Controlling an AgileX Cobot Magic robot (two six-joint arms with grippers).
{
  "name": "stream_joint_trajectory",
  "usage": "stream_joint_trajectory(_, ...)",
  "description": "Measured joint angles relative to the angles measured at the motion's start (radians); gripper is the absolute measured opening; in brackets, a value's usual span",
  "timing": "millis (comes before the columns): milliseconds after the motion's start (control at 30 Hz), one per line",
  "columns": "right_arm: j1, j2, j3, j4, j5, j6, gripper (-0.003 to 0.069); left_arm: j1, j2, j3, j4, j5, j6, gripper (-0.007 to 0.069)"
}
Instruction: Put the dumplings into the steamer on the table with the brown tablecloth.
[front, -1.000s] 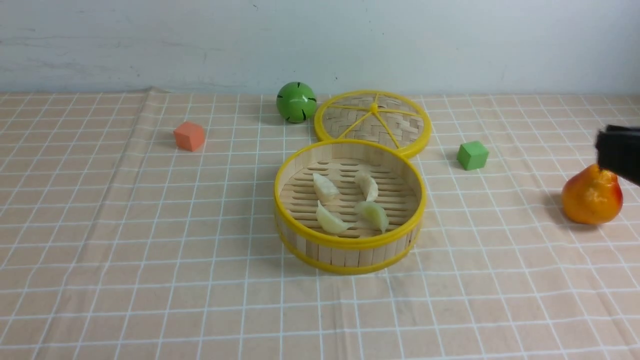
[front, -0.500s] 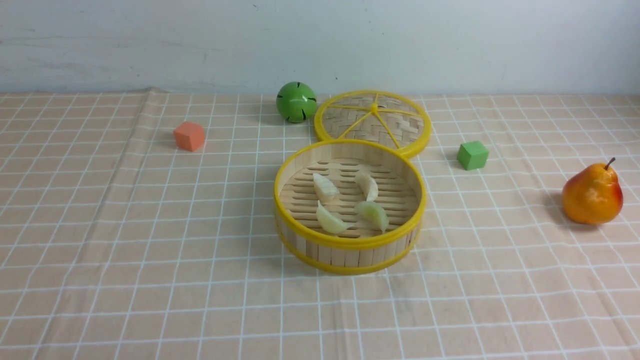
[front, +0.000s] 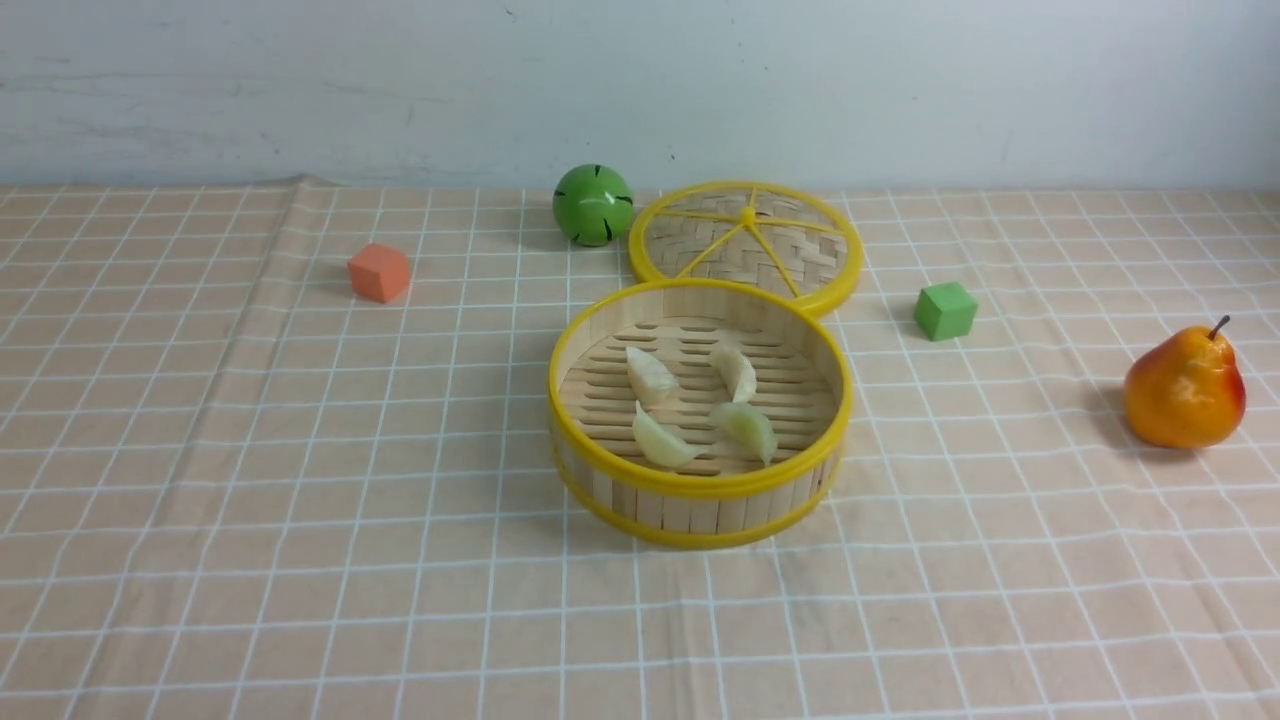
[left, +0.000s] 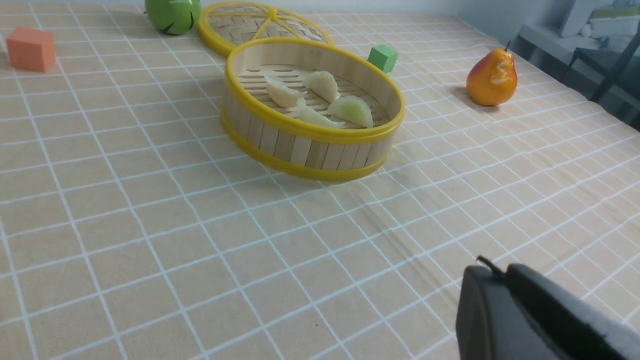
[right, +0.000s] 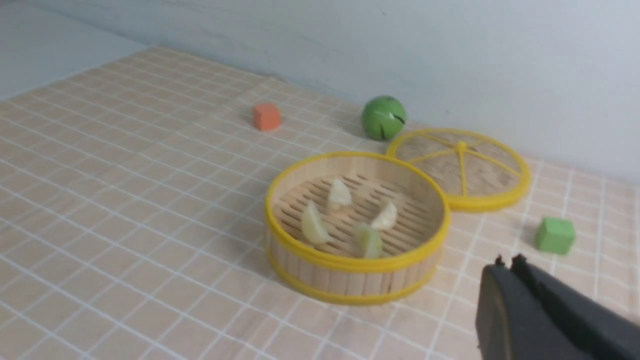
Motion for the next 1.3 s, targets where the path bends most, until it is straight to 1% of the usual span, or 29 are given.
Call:
stream_joint_trajectory(33, -0.032, -0.036, 0.072, -0.069, -0.035, 0.097, -0.001, 0.0, 0.0, 0.0, 0.0, 0.0, 0.0, 0.0033)
stream_joint_trajectory(67, -0.038, -0.041, 0.093, -0.077, -0.038, 0.124, -0.001, 0.0, 0.0, 0.0, 0.0, 0.0, 0.0, 0.0033)
stream_joint_trajectory(100, -0.066, -0.07, 0.148, -0.121, -0.052, 0.19, -0.001, 0.0, 0.0, 0.0, 0.0, 0.0, 0.0, 0.0033)
stream_joint_trajectory(133, -0.097, -0.103, 0.191, -0.161, -0.06, 0.242, -0.001, 0.0, 0.0, 0.0, 0.0, 0.0, 0.0, 0.0033)
stream_joint_trajectory(200, -0.187, -0.214, 0.326, -0.247, -0.069, 0.387, -0.001, 0.0, 0.0, 0.0, 0.0, 0.0, 0.0, 0.0036)
stream_joint_trajectory(233, -0.213, -0.248, 0.367, -0.262, -0.07, 0.418, -0.001, 0.0, 0.0, 0.0, 0.0, 0.0, 0.0, 0.0036)
stream_joint_trajectory(300, -0.246, -0.289, 0.404, -0.278, -0.075, 0.439, -0.001, 0.0, 0.0, 0.0, 0.0, 0.0, 0.0, 0.0036)
stream_joint_trajectory(367, -0.332, -0.383, 0.488, -0.292, -0.084, 0.458, -0.001, 0.0, 0.0, 0.0, 0.0, 0.0, 0.0, 0.0039)
stream_joint_trajectory(400, -0.338, -0.388, 0.494, -0.294, -0.083, 0.46, -0.001, 0.0, 0.0, 0.0, 0.0, 0.001, 0.0, 0.0039)
stream_joint_trajectory(433, -0.394, -0.411, 0.546, -0.292, -0.091, 0.464, -0.001, 0.0, 0.0, 0.0, 0.0, 0.002, 0.0, 0.0039)
stream_joint_trajectory(467, -0.399, -0.413, 0.546, -0.292, -0.096, 0.464, -0.001, 0.0, 0.0, 0.0, 0.0, 0.002, 0.0, 0.0039)
stream_joint_trajectory(533, -0.454, -0.416, 0.607, -0.268, -0.117, 0.466, -0.001, 0.0, 0.0, 0.0, 0.0, 0.006, 0.0, 0.0039)
stream_joint_trajectory(667, -0.474, -0.416, 0.61, -0.249, -0.118, 0.463, -0.001, 0.0, 0.0, 0.0, 0.0, 0.007, 0.0, 0.0047)
stream_joint_trajectory(867, -0.474, -0.416, 0.608, -0.248, -0.089, 0.412, -0.001, 0.0, 0.0, 0.0, 0.0, 0.007, 0.0, 0.0055)
stream_joint_trajectory(1100, -0.414, -0.416, 0.603, -0.248, -0.073, 0.392, -0.001, 0.0, 0.0, 0.0, 0.0, 0.007, 0.0, 0.0061)
stream_joint_trajectory(1300, -0.401, -0.416, 0.603, -0.247, -0.072, 0.392, -0.0003, 0.0, 0.0, 0.0, 0.0, 0.007, 0.0, 0.0068)
